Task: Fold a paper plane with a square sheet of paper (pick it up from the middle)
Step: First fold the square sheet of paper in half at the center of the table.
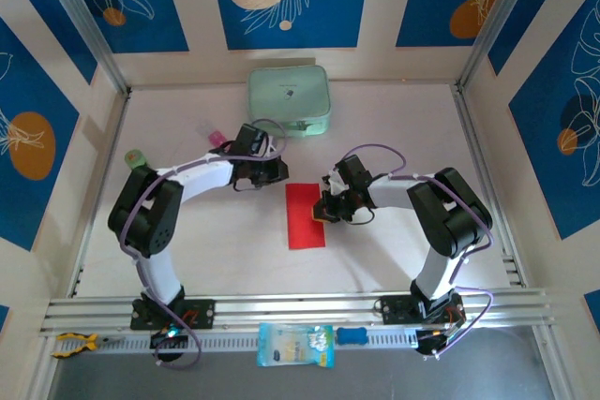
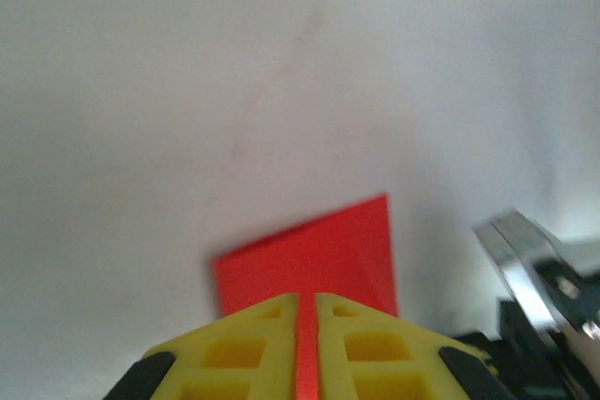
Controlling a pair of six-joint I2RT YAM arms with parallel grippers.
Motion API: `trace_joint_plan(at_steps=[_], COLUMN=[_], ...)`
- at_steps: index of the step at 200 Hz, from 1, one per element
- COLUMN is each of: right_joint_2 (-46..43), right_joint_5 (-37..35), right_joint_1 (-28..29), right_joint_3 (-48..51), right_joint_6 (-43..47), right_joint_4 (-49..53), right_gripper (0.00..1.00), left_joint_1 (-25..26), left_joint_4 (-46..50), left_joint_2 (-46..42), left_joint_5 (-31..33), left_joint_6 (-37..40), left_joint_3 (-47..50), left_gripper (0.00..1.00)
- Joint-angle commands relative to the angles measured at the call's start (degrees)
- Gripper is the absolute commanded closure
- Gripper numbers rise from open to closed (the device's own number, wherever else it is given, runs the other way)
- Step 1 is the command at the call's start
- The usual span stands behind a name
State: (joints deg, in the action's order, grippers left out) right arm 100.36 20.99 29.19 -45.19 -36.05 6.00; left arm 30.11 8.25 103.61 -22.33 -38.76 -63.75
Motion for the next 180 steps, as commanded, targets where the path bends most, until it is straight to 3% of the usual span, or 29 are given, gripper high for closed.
trace_joint_plan(at_steps=[1,64,105,180], right_joint_2=[2.88,2.70,2.59,2.65], right_joint_5=[-8.07,-8.16,-8.39,-8.68], right_joint_1=[0.35,0.30,0.35,0.25], right_joint_3=[3.35,3.52,3.59,3.53], right_joint_6=[0.19,0.19,0.01,-0.11], right_joint_4=[7.94,8.06,8.24,8.33], right_gripper=[1.00,1.00,1.00,1.00], left_joint_1=[2.15,3.56,3.58,4.40], left_joint_4=[-3.08,-6.63,-3.69,-0.71], left_joint_2=[-0.08,1.83,3.87,-2.36], left_joint_5=[-7.75,-8.88,-5.24,-5.99], left_joint_6=[-1.79,-2.61,0.91,-0.85], left_joint_3=[3.22,9.58,11.86,9.24], left_gripper=[0.87,0.86,0.86,0.83])
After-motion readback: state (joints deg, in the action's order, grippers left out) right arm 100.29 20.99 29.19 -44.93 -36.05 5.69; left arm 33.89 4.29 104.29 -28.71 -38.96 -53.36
